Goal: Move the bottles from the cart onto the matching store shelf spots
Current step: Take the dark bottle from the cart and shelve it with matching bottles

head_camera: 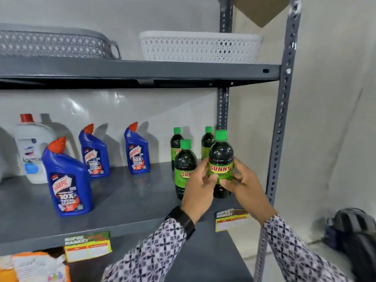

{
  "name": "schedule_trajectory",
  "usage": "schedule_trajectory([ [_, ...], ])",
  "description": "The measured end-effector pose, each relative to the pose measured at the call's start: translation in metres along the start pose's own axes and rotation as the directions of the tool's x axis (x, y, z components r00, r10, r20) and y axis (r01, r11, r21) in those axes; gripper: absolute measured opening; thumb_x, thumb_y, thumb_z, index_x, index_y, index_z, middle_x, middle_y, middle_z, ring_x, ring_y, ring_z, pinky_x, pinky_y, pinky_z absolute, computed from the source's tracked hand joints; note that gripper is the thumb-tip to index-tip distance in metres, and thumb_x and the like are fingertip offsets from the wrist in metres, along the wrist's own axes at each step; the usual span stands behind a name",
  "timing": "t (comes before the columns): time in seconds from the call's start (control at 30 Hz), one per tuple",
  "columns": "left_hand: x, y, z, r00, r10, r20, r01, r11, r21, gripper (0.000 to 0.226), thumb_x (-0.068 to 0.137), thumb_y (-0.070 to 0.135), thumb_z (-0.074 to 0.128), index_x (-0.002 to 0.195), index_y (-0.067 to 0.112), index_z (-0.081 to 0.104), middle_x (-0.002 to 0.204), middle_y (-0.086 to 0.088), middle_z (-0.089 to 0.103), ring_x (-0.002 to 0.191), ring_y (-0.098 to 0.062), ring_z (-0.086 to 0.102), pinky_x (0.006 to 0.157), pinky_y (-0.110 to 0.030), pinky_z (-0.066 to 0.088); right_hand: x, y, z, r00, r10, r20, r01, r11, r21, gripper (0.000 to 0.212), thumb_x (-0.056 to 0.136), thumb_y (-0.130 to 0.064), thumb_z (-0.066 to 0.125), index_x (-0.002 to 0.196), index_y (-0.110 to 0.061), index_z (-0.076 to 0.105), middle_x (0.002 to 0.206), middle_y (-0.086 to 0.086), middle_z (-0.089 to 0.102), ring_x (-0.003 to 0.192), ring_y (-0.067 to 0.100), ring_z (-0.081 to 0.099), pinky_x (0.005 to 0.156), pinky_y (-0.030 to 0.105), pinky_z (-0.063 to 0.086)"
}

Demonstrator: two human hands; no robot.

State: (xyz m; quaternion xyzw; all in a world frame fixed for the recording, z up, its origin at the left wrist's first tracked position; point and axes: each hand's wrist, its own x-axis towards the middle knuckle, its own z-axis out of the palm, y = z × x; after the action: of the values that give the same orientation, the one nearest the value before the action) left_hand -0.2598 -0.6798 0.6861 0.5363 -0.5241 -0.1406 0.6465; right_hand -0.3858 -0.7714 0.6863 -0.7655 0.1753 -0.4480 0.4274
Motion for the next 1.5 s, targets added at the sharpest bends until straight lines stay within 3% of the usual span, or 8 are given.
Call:
schedule_trajectory([
  [0.17, 0.033, -0.022, 0.022, 0.996, -0.09, -0.028, 0.089, 0.996, -0.022, 0.053, 0.101, -0.004, 0.051, 0.15, 0.013, 0.047, 0.144, -0.005, 0.062, 0.134, -0.014, 0.058, 0.118, -0.041, 0.043, 0.032, 0.03, -0.015, 0.999, 0.041, 0.014, -0.041, 0.998, -0.044, 0.075, 0.086, 0.014, 0.071, 0.151, -0.017, 0.05, 0.134, 0.001, 0.072, 0.127, 0.013, 0.066, 0.112, 0.04, 0.052],
  [0.47, 0.044, -0.053, 0.042, 0.987, -0.159, -0.022, 0.159, 0.987, 0.02, 0.058, 0.101, -0.004, 0.049, 0.152, 0.023, 0.042, 0.129, 0.015, 0.062, 0.113, 0.017, 0.056, 0.113, -0.027, 0.042, 0.039, 0.067, -0.019, 0.994, 0.098, 0.049, -0.095, 0.994, -0.059, 0.073, 0.089, 0.005, 0.072, 0.152, -0.021, 0.045, 0.136, 0.0, 0.069, 0.126, 0.008, 0.063, 0.115, 0.038, 0.048],
  [0.73, 0.042, -0.054, 0.041, 0.975, -0.22, -0.026, 0.222, 0.967, 0.125, 0.056, 0.103, 0.005, 0.049, 0.156, 0.021, 0.039, 0.145, -0.007, 0.061, 0.132, -0.018, 0.059, 0.116, -0.036, 0.043, 0.034, 0.062, -0.015, 0.994, 0.103, 0.019, -0.101, 0.99, -0.1, 0.075, 0.089, -0.001, 0.075, 0.152, -0.03, 0.044, 0.131, -0.017, 0.068, 0.114, -0.016, 0.061, 0.098, 0.011, 0.049],
  [0.9, 0.007, -0.047, 0.022, 0.952, -0.304, -0.036, 0.306, 0.946, 0.109, 0.064, 0.102, 0.016, 0.054, 0.16, 0.021, 0.029, 0.157, -0.009, 0.048, 0.141, -0.016, 0.05, 0.117, -0.034, 0.042, -0.007, 0.047, 0.006, 0.924, 0.11, -0.366, -0.16, 0.981, -0.108, 0.072, 0.089, -0.013, 0.08, 0.152, -0.021, 0.046, 0.138, 0.004, 0.062, 0.121, 0.017, 0.064, 0.105, 0.041, 0.054],
  [1.0, -0.04, -0.031, -0.018, 0.968, -0.249, -0.026, 0.248, 0.968, -0.048, 0.053, 0.098, 0.019, 0.061, 0.149, 0.027, 0.05, 0.146, -0.003, 0.061, 0.128, -0.006, 0.061, 0.109, -0.026, 0.048, -0.043, 0.034, 0.038, 0.899, -0.04, -0.437, -0.019, 0.992, -0.129, 0.044, 0.089, -0.013, 0.078, 0.124, -0.033, 0.061, 0.108, -0.003, 0.068, 0.097, 0.002, 0.066, 0.089, 0.035, 0.058],
  [1.1, -0.096, -0.019, -0.088, 0.966, -0.191, -0.173, 0.172, 0.978, -0.12, 0.03, 0.093, 0.019, 0.068, 0.119, 0.033, 0.071, 0.114, 0.001, 0.08, 0.105, -0.017, 0.076, 0.095, -0.036, 0.06, -0.072, 0.013, 0.096, 0.964, -0.094, -0.249, 0.073, 0.993, -0.093, 0.045, 0.088, -0.008, 0.079, 0.113, -0.042, 0.064, 0.099, -0.005, 0.07, 0.095, 0.007, 0.069, 0.085, 0.018, 0.054],
  [1.27, -0.213, -0.03, -0.247, 0.824, -0.254, -0.506, 0.219, 0.967, -0.128, 0.027, 0.1, 0.002, 0.058, 0.113, 0.019, 0.075, 0.097, -0.004, 0.082, 0.084, -0.018, 0.078, 0.077, -0.031, 0.065, -0.116, -0.027, 0.256, 0.96, -0.178, 0.217, 0.177, 0.984, 0.024, 0.035, 0.089, -0.02, 0.075, 0.113, -0.043, 0.067, 0.099, -0.013, 0.072, 0.093, 0.006, 0.072, 0.08, 0.009, 0.051],
  [1.5, -0.445, -0.063, -0.45, 0.332, -0.36, -0.872, 0.422, 0.883, -0.204, 0.028, 0.099, -0.007, 0.054, 0.099, 0.014, 0.072, 0.082, -0.015, 0.067, 0.07, -0.021, 0.058, 0.069, -0.032, 0.05, -0.222, -0.06, 0.534, 0.602, -0.15, 0.784, 0.071, 0.988, 0.134, 0.031, 0.085, -0.022, 0.072, 0.115, -0.031, 0.071, 0.092, -0.008, 0.074, 0.082, 0.004, 0.07, 0.079, 0.022, 0.057],
])
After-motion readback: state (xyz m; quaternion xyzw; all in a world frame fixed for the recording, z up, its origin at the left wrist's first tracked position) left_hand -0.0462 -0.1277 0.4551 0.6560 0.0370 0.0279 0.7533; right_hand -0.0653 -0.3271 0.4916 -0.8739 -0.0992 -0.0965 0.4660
